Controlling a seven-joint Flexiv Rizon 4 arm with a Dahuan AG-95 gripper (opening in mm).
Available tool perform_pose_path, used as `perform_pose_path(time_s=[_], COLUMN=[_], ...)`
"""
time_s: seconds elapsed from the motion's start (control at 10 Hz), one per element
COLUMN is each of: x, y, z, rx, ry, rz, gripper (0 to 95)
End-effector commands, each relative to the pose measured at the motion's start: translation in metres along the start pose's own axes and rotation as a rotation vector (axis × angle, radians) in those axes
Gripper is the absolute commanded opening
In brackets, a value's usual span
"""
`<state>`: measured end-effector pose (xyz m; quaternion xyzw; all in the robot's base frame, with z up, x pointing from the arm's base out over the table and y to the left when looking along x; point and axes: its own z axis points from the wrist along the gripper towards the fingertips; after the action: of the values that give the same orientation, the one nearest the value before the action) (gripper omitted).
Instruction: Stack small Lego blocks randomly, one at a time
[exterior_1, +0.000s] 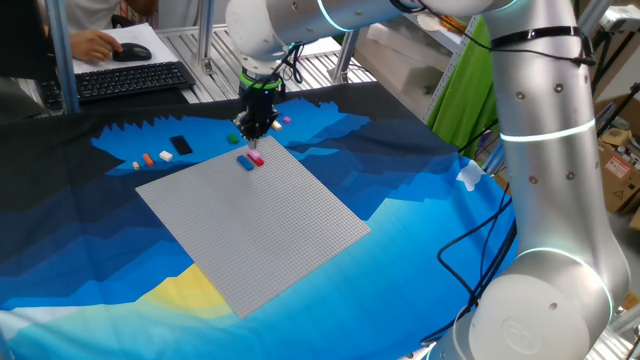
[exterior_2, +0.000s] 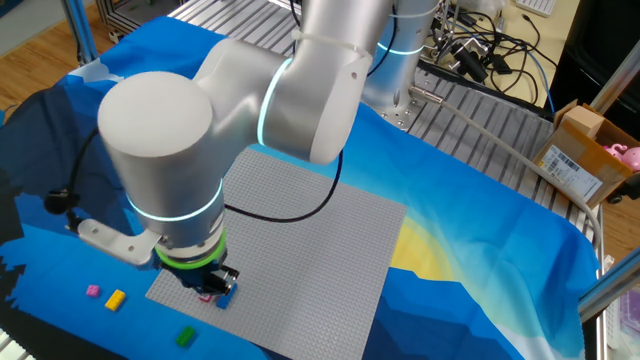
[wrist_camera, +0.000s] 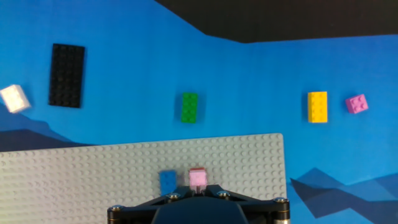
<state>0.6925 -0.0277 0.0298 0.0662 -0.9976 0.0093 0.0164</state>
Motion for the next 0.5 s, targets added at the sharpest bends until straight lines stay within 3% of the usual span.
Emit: perform_pose_path(time_s=[0.1,0.3,0.5], x=[0.0028,0.0031,0.004], y=[0.0022,0.0041,0.0037], z=[0.0028,0.0089,0.0063], rx=[0.002,0.003,0.004], ry=[-0.011,-0.029,-0.027], rz=[0.002,0.004,0.002], gripper=[0.0,0.0,0.0])
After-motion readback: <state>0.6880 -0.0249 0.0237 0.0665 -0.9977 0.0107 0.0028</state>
